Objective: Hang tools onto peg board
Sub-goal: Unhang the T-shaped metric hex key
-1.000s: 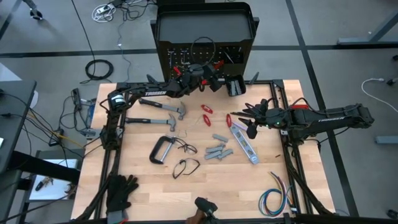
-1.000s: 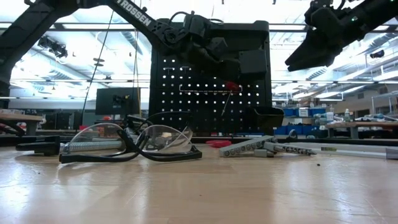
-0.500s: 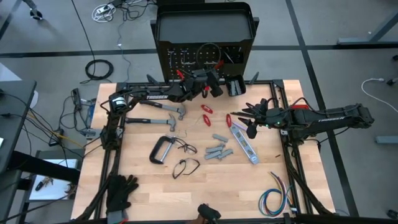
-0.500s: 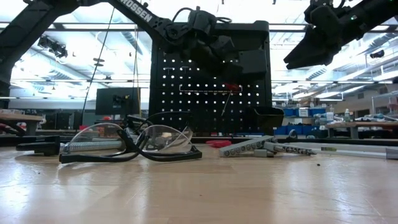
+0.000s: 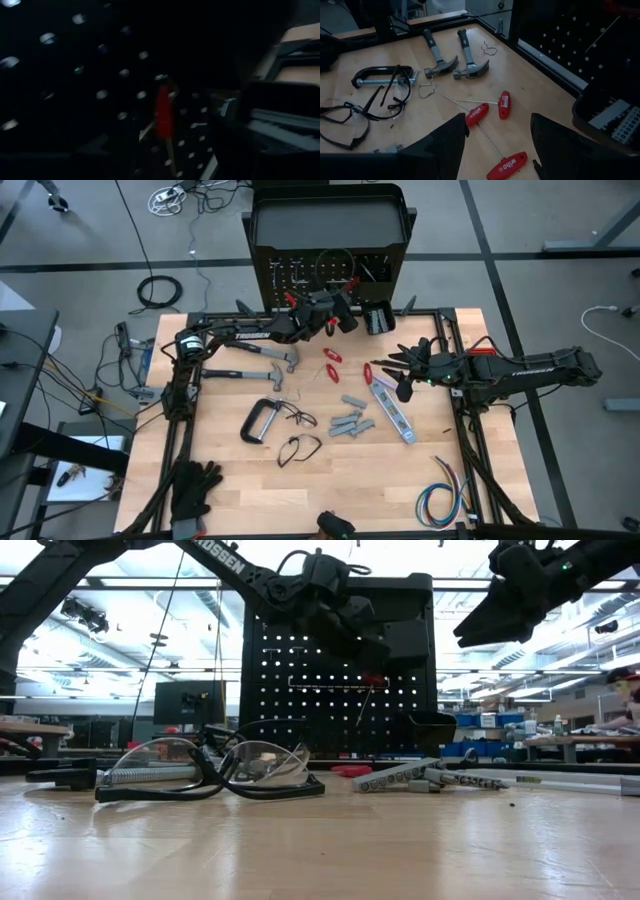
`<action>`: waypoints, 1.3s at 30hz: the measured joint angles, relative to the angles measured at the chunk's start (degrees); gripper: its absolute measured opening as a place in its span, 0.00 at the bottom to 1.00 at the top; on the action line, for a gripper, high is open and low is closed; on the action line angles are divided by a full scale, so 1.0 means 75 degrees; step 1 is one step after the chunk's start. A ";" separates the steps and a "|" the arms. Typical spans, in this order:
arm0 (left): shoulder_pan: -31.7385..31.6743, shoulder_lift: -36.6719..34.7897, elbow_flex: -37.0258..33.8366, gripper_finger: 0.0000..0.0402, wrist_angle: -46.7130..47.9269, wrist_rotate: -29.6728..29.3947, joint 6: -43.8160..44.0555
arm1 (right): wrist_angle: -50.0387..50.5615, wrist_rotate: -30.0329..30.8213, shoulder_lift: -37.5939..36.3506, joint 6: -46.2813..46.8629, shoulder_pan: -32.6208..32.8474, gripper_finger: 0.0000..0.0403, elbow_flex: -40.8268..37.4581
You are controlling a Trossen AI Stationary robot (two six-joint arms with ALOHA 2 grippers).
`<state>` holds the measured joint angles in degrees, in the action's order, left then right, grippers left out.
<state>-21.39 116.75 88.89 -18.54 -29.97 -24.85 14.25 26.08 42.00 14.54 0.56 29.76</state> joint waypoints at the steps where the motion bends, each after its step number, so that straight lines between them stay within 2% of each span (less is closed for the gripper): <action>1: 0.0016 0.0000 0.0052 0.57 0.0110 -0.0111 0.0039 | -0.0015 -0.0002 0.0000 -0.0007 0.0000 0.57 0.0000; 9: 0.0139 0.0514 0.0843 0.57 0.0707 -0.0397 0.0056 | -0.0124 -0.0003 0.0000 -0.0136 -0.0050 0.57 0.0000; 13: 0.0149 0.0869 0.1562 0.57 0.1499 -0.1055 -0.0246 | 0.0041 -0.0010 -0.0003 -0.0049 -0.0047 0.57 0.0000; 15: 0.0163 0.0877 0.1631 0.57 0.1725 -0.1151 -0.0229 | 0.0285 -0.0016 0.0000 0.0057 -0.0017 0.57 -0.0001; 20: 0.0054 0.0877 0.1645 0.57 0.1458 -0.0864 -0.0194 | 0.0265 -0.0017 0.0000 0.0048 -0.0006 0.57 0.0000; 28: -0.0307 0.0877 0.1645 0.57 0.1480 -0.0159 0.0549 | 0.0215 -0.0019 0.0000 0.0042 -0.0006 0.57 0.0000; 39: -0.0469 0.0871 0.1645 0.43 0.1766 0.0291 0.0549 | 0.0075 -0.0023 0.0000 -0.0013 -0.0006 0.57 0.0000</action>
<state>-24.91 123.28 101.23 -5.30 -27.79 -20.73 14.81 25.91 42.00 14.44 0.51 29.76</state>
